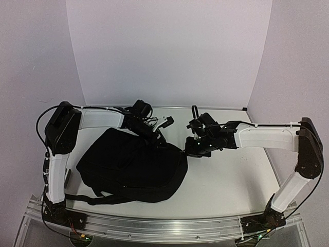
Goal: Pack the student bag
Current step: Zip the student bag at the center of the board.
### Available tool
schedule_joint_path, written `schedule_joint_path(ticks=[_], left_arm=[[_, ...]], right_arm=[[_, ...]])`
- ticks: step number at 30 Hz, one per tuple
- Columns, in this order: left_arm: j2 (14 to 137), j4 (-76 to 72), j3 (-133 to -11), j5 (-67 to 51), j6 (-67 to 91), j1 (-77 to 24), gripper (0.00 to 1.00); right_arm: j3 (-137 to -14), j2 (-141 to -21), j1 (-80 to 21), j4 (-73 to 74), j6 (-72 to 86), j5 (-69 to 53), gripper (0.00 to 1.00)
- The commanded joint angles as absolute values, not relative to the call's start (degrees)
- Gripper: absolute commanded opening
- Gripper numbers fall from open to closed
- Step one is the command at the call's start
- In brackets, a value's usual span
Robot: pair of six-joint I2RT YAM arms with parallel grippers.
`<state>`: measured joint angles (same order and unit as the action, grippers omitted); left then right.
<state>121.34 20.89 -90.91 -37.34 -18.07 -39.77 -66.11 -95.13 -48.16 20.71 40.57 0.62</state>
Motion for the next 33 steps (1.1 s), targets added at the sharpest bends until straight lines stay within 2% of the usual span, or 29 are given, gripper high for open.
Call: schedule_joint_path(ticks=[1, 9, 11, 13, 16, 18, 33], left_arm=[[122.83, 20.36, -95.18, -38.89, -21.49, -40.18, 0.69], [126.39, 20.71, -97.67, -38.06, -23.7, -41.8, 0.7], [127.38, 21.89, -98.38, -37.79, -24.55, -42.11, 0.66], [128.03, 22.5, -98.94, -36.96, -24.76, -42.4, 0.5], [128.65, 22.63, -99.66, -33.77, -23.46, -42.53, 0.18], [128.8, 22.23, -99.8, -31.5, -22.64, -42.54, 0.02], [129.51, 15.38, -103.29, -14.48, -6.54, -38.55, 0.0]], right_arm=[[-68.12, -92.45, -47.7, 20.78, 41.21, 2.82, 0.0], [-68.2, -92.9, -47.66, 20.4, 41.21, 2.0, 0.0], [-68.13, -92.9, -47.68, 20.31, 41.24, 1.97, 0.0], [-68.03, -92.89, -47.7, 20.22, 41.36, 2.04, 0.0], [-68.03, -92.9, -47.68, 20.21, 41.38, 1.97, 0.0], [-68.02, -92.95, -47.71, 20.29, 41.26, 1.78, 0.0], [-68.37, -92.98, -47.74, 20.99, 39.25, -1.29, 0.0]])
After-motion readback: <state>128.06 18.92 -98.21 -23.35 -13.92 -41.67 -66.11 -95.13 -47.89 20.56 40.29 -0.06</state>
